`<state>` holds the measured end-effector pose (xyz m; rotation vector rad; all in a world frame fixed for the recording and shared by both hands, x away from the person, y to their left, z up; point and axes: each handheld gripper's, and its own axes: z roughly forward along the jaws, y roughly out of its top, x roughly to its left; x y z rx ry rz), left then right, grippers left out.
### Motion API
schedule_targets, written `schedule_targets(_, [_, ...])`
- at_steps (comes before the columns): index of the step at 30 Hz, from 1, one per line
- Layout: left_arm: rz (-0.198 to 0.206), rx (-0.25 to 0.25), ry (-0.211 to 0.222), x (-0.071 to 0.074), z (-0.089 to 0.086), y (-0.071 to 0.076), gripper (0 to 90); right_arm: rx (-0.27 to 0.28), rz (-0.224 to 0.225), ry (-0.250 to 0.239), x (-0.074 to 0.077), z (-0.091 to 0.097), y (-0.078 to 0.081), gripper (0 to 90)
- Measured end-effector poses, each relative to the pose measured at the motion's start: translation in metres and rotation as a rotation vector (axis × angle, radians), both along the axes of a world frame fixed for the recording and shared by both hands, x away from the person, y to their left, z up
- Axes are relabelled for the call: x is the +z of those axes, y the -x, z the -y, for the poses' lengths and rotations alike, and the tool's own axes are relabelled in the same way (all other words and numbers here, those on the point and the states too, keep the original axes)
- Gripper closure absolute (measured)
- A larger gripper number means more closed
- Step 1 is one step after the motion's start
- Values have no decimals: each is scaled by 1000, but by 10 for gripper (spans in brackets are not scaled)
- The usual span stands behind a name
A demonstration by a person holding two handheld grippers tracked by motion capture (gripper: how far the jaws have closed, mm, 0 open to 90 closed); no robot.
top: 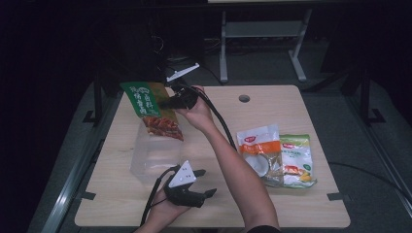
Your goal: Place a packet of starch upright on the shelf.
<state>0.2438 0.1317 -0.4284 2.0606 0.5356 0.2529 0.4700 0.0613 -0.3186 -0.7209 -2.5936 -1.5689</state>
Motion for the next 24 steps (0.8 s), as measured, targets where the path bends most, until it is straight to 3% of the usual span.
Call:
schedule_targets(10, [7,-3,-3,-1,0,0,300,-5,-12,-20,-11,-1,-1,895])
schedule_targets(17, [6,3,1,0,-1,-1,300,-14,-28,1,-25,0,-4,894])
schedule_targets(24, [6,6,-5,0,-1,-3,300,-30,-67,-35,-40,10,-8,889])
